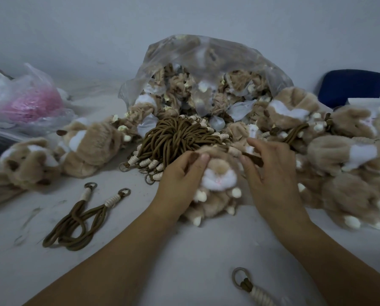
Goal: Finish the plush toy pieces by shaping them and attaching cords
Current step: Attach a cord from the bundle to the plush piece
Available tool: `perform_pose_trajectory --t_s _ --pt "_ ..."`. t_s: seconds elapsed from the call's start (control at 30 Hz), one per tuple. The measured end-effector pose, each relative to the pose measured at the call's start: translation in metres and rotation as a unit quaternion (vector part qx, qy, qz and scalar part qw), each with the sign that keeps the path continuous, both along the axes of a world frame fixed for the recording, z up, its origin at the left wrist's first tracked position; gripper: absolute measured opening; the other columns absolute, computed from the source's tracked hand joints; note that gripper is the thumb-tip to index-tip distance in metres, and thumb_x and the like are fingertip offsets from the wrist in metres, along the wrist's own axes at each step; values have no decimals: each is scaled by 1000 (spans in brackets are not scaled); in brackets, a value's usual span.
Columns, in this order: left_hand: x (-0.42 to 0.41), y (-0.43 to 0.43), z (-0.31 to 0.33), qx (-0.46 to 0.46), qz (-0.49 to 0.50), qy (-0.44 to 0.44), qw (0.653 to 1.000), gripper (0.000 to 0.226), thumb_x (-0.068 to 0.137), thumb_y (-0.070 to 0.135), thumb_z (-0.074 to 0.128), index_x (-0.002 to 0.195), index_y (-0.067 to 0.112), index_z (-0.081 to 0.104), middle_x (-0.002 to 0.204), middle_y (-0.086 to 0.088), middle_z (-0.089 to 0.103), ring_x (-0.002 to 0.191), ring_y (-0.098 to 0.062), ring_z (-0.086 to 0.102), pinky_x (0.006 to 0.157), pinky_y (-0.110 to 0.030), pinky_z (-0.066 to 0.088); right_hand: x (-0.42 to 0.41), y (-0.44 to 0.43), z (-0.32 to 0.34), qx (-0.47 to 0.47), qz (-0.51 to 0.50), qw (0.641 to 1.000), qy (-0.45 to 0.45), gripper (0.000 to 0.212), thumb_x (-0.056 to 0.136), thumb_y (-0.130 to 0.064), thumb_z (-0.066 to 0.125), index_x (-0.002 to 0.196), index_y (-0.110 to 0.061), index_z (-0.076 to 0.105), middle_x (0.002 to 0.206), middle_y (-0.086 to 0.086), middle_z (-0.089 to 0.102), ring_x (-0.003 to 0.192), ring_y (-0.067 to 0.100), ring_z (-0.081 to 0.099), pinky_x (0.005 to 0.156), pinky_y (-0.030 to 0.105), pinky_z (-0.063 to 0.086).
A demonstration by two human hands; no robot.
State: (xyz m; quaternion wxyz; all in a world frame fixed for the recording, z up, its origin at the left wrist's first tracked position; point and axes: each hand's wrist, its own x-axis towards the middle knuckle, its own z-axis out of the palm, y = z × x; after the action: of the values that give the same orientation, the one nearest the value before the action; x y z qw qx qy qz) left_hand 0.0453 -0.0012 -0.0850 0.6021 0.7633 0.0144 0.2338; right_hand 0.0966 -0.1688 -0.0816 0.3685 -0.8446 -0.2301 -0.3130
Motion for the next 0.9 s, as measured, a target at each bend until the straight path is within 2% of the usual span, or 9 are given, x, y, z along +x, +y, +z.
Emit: perform_pose_trajectory --t_s 0.1,0.2,0.33,0.43,0.53,0.63,0.7,0.8,0.9 --pt "-1 1 3 -128 5 42 991 23 97 39 58 83 33 76 86 8 76 80 -5 71 66 -15 54 -2 -2 3 34 58 998 16 24 95 -40 52 103 -20 60 101 -11 46 93 7 50 82 24 42" --pt "0 5 4 -214 -24 64 974 29 92 46 60 92 23 77 92 -4 77 85 -15 74 66 -21 57 -9 3 0 -20 136 982 126 42 88 -67 36 91 -29 56 90 -17 52 85 -1 51 68 15 40" --pt "2 9 4 -297 -139 117 937 49 89 53 59 109 12 75 113 -14 73 107 -26 70 86 -33 58 -7 5 -8 -27 161 970 180 34 86 -56 47 77 -24 44 76 -8 48 70 0 45 59 10 35" --pt "4 8 2 -265 -150 117 945 55 88 63 54 108 18 76 115 -10 73 111 -22 68 100 -37 52 -4 4 -9 20 136 972 192 27 85 -46 54 73 -27 39 67 -8 45 60 -1 43 53 11 35" --pt "3 4 0 -159 -149 96 971 65 78 78 53 115 28 71 115 2 73 111 -15 67 97 -35 53 -4 3 -9 81 113 971 193 28 85 -46 55 74 -25 41 64 -18 55 56 -6 47 49 8 37" --pt "2 -1 -3 -17 -156 94 983 51 73 73 64 117 47 59 114 22 68 105 3 65 83 -21 54 -2 1 -7 129 107 968 188 31 87 -47 57 73 -26 39 60 -28 52 51 -9 47 47 6 36" --pt "5 -1 -8 57 -126 99 985 30 84 56 67 111 48 58 108 29 67 99 10 63 79 -14 52 -2 1 -6 143 107 966 189 32 85 -53 57 74 -27 41 62 -27 54 54 -9 49 48 6 38" --pt "6 2 -10 29 -106 90 990 11 95 36 62 106 38 62 101 22 71 93 5 66 73 -12 51 -2 3 -4 161 109 961 196 34 79 -60 60 79 -30 45 72 -29 59 64 -11 55 51 4 38" --pt "6 4 -10 -97 -111 99 984 14 96 27 60 109 28 66 105 5 74 101 -13 69 85 -31 57 -2 5 -2 168 102 958 208 41 69 -69 55 80 -31 46 71 -32 58 62 -13 54 50 3 37"
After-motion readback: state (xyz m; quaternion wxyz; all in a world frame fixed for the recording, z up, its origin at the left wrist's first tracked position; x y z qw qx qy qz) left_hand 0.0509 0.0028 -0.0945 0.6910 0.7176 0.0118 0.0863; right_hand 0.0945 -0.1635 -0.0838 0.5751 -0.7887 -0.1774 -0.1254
